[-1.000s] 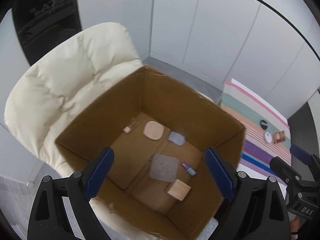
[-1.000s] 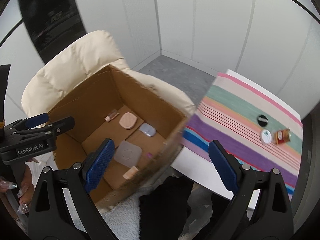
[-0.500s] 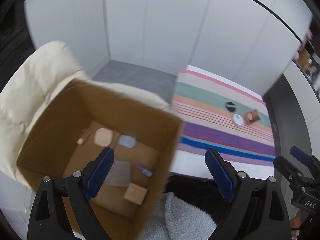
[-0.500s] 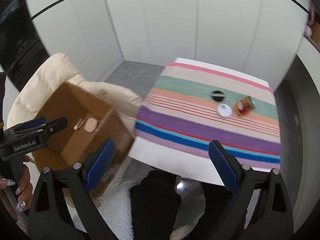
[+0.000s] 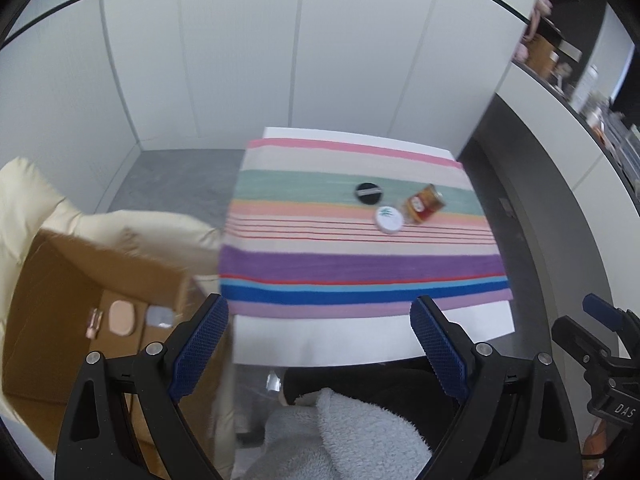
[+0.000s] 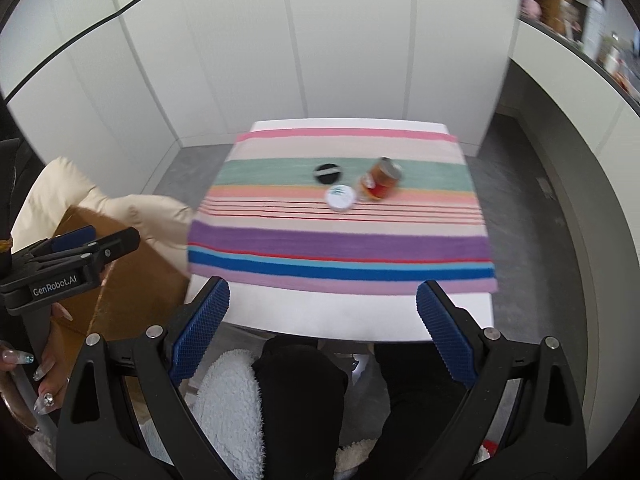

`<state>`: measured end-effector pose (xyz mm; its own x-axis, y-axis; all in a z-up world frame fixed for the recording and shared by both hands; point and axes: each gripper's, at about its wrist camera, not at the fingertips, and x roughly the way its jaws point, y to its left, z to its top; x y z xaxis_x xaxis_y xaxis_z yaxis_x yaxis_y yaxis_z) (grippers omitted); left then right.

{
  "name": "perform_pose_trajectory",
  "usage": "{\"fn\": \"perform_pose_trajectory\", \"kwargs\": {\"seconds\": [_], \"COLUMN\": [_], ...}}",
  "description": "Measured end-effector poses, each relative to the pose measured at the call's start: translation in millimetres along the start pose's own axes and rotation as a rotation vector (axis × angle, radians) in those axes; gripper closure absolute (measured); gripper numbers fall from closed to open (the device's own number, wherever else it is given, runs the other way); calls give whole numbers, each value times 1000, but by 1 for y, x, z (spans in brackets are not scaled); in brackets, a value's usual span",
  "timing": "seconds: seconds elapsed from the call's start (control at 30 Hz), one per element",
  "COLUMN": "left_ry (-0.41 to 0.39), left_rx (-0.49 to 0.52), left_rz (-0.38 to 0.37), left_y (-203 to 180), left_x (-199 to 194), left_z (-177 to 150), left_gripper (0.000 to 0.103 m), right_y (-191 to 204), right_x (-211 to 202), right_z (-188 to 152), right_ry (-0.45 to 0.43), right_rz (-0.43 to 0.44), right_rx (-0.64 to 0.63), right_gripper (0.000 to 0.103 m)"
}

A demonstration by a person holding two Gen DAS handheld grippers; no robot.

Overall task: Organize objects
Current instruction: 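Withdraw both open tools from the box back toward the cloth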

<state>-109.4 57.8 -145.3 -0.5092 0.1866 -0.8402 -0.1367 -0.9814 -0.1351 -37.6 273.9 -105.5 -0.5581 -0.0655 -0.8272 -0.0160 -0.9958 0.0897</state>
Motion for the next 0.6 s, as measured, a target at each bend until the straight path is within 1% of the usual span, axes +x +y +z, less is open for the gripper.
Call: {"fn": "perform_pose_trajectory", "kwargs": {"seconds": [0.13, 0.27, 0.4, 0.53, 0.6], "left_ry": [14, 20, 25, 22, 37], "left_rx": [29, 40, 46, 47, 42], "left_rz": [-18, -28, -26, -26, -35], "left_y": [-19, -25, -26, -24, -22], "left_x": [6, 5, 8, 14, 20], "left_z": [2, 2, 4, 12, 16], "left_gripper": [10, 10, 10, 10, 10], "right_y": [-29, -52, -63, -71, -71], "right_x": [-7, -9, -6, 5, 11], "right_z": [-8, -14, -18, -16, -13], "right_ry": [3, 14, 20, 40, 46], "right_rz": [-35, -50, -65, -53, -54], "right_rx": [47, 89, 104, 122, 118], "right_gripper": [7, 7, 7, 7, 7]}}
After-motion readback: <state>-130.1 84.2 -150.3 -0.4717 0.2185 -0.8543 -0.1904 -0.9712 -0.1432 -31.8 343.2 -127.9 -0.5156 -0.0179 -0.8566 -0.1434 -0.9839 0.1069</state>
